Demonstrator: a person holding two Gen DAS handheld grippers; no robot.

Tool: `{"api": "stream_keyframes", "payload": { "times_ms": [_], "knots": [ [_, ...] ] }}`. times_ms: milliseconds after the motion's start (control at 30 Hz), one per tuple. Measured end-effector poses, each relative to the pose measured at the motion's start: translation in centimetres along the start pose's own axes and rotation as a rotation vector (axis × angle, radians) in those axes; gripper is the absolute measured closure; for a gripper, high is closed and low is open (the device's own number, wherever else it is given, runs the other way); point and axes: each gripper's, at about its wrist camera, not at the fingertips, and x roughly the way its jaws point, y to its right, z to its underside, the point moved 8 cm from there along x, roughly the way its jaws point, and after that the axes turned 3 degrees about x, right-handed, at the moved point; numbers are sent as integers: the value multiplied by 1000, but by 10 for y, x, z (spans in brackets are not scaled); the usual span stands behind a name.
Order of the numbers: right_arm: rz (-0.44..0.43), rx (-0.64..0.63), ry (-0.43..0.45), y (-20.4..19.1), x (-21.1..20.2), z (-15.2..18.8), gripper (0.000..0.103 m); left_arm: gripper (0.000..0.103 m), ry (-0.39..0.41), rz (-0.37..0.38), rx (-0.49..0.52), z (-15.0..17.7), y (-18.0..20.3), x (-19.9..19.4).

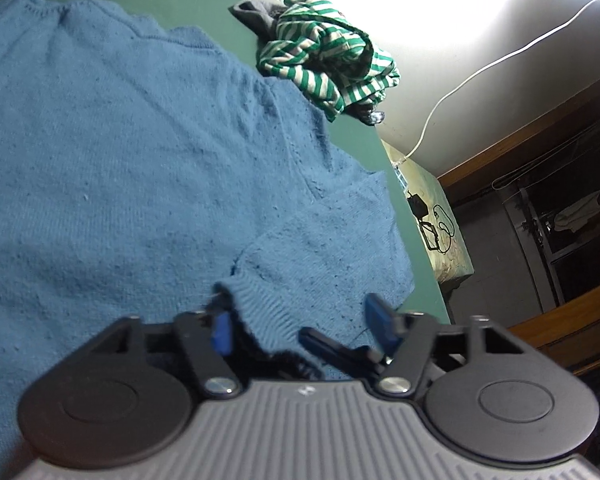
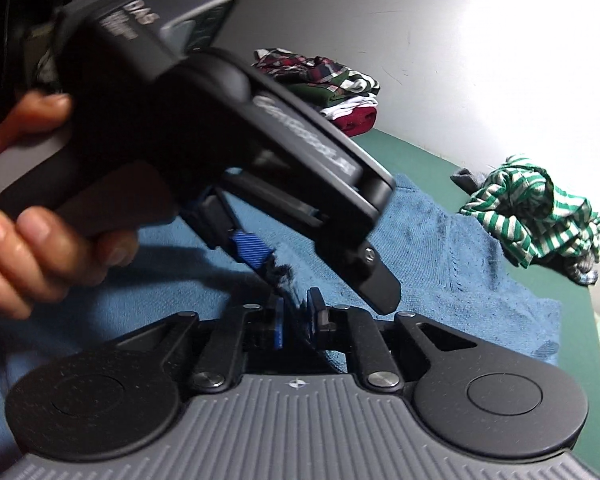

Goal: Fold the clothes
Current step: 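Grasp the sleeve cuff with the left gripper while the right gripper releases it, then carry the sleeve with the left gripper across the sweater body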

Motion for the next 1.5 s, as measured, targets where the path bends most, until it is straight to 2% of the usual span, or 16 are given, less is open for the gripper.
{"api": "stream_keyframes", "payload": {
  "times_ms": [33,100,200,233,267,300,500,667,733,800,867,933,1000,1167,1367,1500],
  "knots": [
    [12,-15,2,0,-2,0,72,58,0,1,-2,-1,0,1],
    [21,-31,2,0,-10,2,67,78,11,-9,6,-3,1,1],
    [48,-36,3,5,-22,5,61,83,27,-32,21,-8,0,-1],
    [57,-26,1,9,-25,7,54,85,33,-44,28,-10,0,-2],
    [67,-17,-1,12,-29,8,49,94,39,-59,39,-12,0,-2],
    [77,3,-2,16,-33,9,48,100,46,-78,56,-14,0,-3],
    [133,229,-82,51,-40,24,45,101,103,-243,281,-33,22,-11],
    [137,483,-112,79,-41,32,45,101,176,-293,415,-67,49,-29],
    [121,583,-109,87,-42,33,45,101,205,-305,425,-82,54,-38],
    [99,663,-99,94,-39,33,50,101,234,-318,436,-98,60,-47],
    [90,665,-106,97,-29,31,70,101,263,-330,447,-113,65,-57],
    [83,658,-114,99,-19,29,77,101,295,-341,458,-126,72,-67],
    [85,650,-121,103,-7,27,77,101,332,-349,466,-133,78,-80],
    [161,680,-94,124,8,22,74,101,402,-383,449,-143,78,-116],
    [180,682,-71,128,14,12,65,101,452,-481,379,-158,44,-151],
    [55,739,-92,121,14,9,60,101,456,-523,312,-159,15,-166]
  ]
}}
